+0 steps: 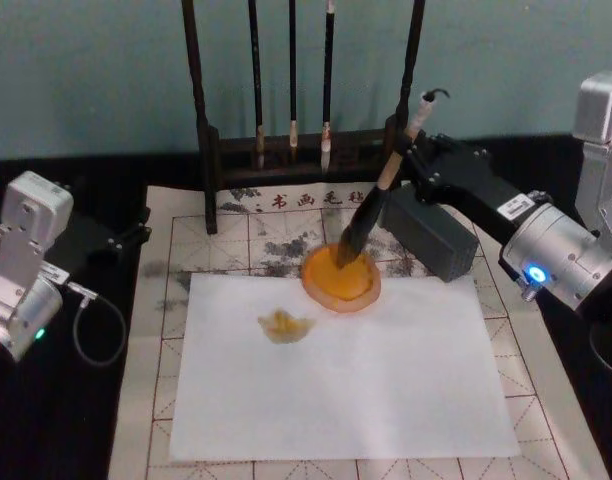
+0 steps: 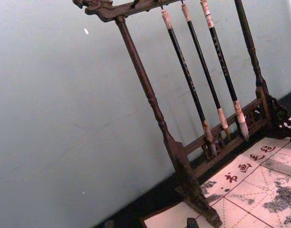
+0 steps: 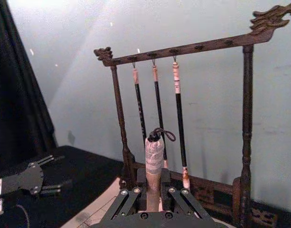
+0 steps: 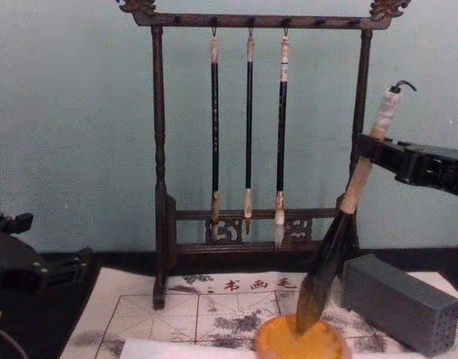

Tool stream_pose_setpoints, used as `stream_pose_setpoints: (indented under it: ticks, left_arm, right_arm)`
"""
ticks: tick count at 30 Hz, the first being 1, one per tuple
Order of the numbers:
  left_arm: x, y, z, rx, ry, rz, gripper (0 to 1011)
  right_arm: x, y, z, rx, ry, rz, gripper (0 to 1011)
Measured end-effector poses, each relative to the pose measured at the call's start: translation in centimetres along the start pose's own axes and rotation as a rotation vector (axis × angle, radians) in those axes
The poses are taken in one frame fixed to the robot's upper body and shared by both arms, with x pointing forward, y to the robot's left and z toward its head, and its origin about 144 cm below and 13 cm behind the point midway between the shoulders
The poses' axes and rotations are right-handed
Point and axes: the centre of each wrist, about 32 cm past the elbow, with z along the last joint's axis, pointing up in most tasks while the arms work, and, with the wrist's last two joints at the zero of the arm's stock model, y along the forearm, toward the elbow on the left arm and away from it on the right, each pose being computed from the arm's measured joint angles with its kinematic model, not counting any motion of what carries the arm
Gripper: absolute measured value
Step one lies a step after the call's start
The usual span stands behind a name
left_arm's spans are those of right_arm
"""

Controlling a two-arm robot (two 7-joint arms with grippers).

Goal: Pick up the brush from the inkstone, write on the paper, then place the brush back to its original position.

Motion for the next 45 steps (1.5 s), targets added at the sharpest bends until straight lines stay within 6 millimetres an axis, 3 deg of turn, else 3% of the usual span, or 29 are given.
stream_pose_setpoints:
  ticks: [45]
  left_arm:
    - [0.0,0.0,0.0,0.0,0.0,0.0,1001]
  right_arm:
    - [0.66,-0.95,0.69,0.002,-0.124,0.135,185]
